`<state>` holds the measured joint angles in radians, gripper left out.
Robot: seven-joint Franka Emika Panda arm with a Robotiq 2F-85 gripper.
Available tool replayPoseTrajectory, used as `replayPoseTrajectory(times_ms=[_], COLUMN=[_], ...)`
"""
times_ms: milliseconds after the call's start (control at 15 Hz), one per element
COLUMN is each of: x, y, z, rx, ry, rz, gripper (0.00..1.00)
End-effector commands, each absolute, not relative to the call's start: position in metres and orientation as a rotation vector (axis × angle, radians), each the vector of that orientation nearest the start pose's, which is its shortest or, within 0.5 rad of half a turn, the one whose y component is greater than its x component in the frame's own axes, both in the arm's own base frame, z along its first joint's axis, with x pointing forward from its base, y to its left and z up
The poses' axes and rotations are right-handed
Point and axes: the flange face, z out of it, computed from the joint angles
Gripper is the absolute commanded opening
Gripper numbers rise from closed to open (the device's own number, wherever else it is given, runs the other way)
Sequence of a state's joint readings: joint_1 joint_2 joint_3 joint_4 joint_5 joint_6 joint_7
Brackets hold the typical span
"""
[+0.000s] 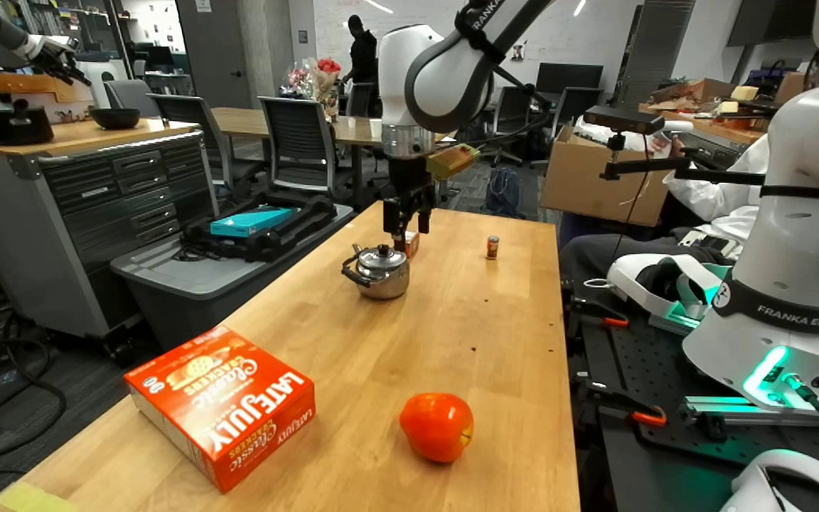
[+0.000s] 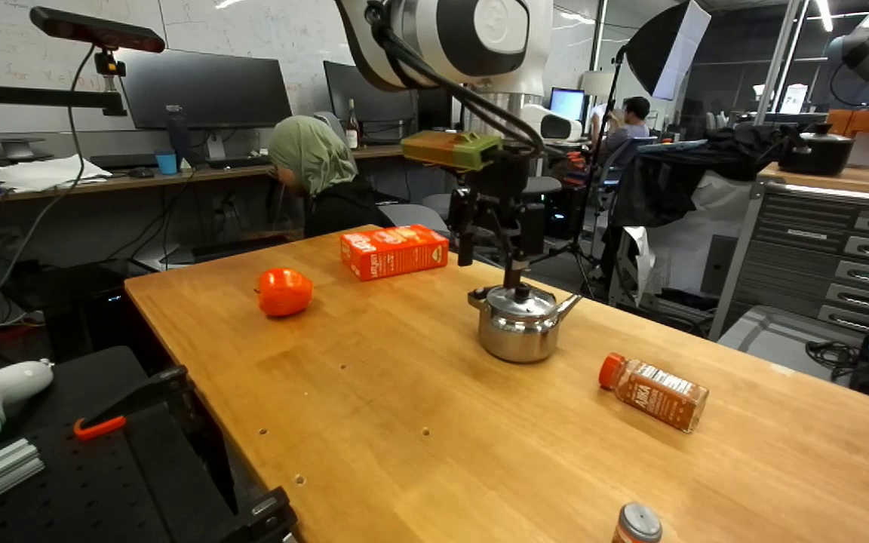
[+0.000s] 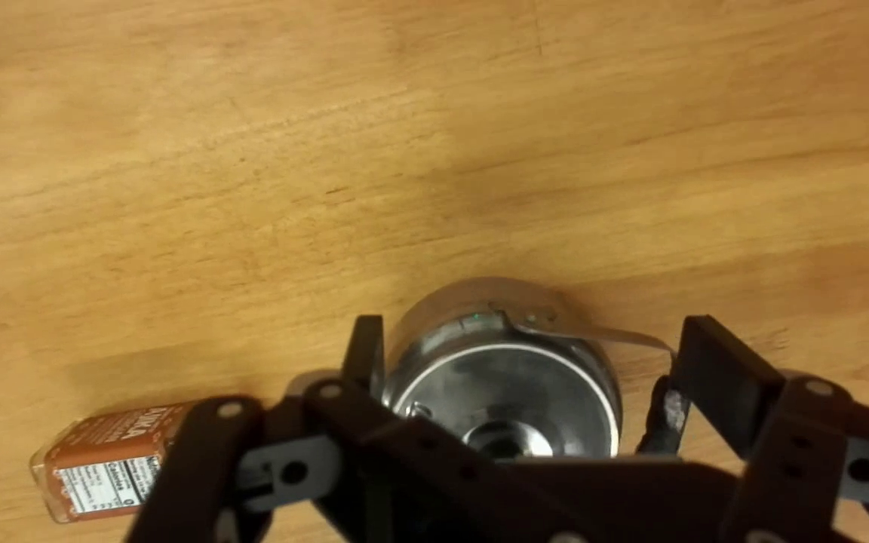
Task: Place the lid on the teapot
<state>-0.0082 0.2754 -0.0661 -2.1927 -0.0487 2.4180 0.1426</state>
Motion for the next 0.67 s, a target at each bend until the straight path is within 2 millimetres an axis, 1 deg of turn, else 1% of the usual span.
replayPoseTrajectory(times_ms=[0,133,267,600], x=[0.512,0.499,0.490,0.467], y=[-0.029,-0.022,-0.017,-0.005], z=[0.275,0.283,0.293,0.316], rx=[-3.210,-3.211,-3.209,-3.172], ry=[0.142,0.101,0.073,0.003], rz=[0.036,0.022,-0.016,-0.213], gripper=[1.00,1.00,1.00,1.00])
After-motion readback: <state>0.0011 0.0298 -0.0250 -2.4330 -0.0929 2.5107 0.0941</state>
